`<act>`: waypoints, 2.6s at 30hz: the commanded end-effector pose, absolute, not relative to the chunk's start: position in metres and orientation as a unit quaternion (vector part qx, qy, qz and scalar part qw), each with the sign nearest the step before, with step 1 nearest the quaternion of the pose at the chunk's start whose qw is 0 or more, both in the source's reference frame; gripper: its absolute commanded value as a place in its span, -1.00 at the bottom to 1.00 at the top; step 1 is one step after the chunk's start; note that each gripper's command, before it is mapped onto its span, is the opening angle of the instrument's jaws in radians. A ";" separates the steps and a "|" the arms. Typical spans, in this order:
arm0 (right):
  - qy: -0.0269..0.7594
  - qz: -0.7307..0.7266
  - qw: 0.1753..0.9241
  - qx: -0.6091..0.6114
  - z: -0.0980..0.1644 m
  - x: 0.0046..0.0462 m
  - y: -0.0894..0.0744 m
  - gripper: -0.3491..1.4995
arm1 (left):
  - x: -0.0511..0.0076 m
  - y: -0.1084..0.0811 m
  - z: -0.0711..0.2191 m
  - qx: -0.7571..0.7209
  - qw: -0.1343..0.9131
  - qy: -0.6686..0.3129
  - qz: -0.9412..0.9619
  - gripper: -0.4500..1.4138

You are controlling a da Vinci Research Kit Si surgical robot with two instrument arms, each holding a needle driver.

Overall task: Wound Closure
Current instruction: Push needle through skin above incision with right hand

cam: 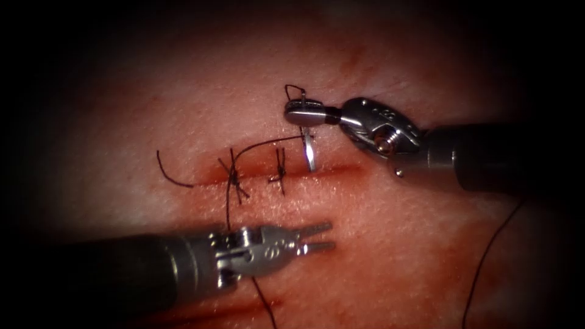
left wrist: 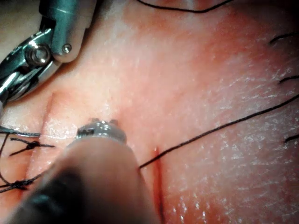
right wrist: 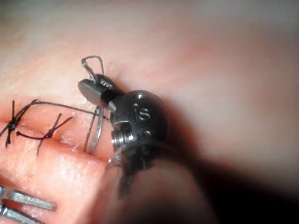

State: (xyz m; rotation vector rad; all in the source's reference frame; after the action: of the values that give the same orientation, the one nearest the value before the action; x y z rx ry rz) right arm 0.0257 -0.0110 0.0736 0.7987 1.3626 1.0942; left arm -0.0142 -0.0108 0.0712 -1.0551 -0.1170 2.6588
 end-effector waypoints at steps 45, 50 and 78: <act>0.332 0.601 0.336 0.644 0.067 0.0292 -0.023 -1.00 | -0.0103 -0.012 0.074 -0.359 0.140 -0.054 0.921 -0.55; 0.320 0.603 0.327 0.654 0.066 0.0293 -0.025 -1.00 | -0.0102 -0.012 0.074 -0.358 0.142 -0.055 0.921 -0.55; 0.334 0.615 0.374 0.609 0.063 0.0260 -0.028 -1.00 | -0.0097 -0.012 0.074 -0.356 0.144 -0.054 0.922 -0.58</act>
State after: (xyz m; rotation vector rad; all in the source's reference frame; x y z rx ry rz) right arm 0.0255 -0.0281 0.0623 1.5578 0.8500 1.5795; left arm -0.0091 -0.0120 0.0739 -1.0268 -0.1569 2.6564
